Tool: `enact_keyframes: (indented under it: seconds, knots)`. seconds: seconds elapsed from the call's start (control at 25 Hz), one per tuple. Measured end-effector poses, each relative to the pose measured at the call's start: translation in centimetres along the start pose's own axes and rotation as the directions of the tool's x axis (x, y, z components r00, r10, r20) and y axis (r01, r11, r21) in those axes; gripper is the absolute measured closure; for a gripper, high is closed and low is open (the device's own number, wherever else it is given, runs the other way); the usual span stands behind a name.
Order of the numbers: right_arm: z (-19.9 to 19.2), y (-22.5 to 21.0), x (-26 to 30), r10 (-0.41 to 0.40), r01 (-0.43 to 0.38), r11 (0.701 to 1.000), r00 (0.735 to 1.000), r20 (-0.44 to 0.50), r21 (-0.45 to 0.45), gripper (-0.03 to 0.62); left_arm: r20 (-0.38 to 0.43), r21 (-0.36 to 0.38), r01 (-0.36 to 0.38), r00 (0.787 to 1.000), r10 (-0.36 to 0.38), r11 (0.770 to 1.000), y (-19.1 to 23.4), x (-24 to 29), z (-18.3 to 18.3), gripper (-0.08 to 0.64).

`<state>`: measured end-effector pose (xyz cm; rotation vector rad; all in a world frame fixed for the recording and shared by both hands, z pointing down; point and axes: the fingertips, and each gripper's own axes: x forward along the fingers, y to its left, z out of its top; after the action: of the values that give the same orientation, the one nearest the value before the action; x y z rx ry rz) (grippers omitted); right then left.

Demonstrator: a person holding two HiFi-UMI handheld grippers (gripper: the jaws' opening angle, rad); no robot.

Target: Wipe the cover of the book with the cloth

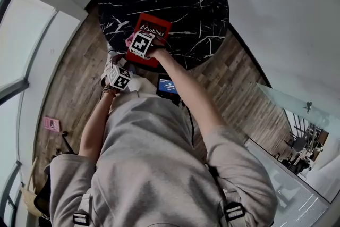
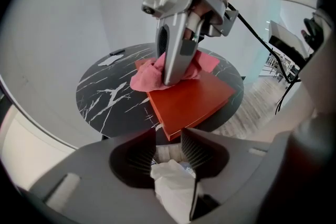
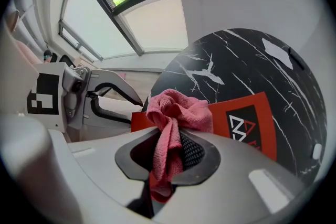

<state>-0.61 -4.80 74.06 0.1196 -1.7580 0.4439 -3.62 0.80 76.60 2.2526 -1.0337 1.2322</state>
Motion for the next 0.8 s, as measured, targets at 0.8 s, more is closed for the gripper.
enact_keyframes:
  seconds: [0.8]
  knots:
    - [-0.8,4.8,1.3,0.094,-0.094,0.995,0.996,-0.002,-0.028,0.517,-0.021,-0.039,-0.014,1.000,0.013,0.999,-0.3,0.3,0.1,0.418]
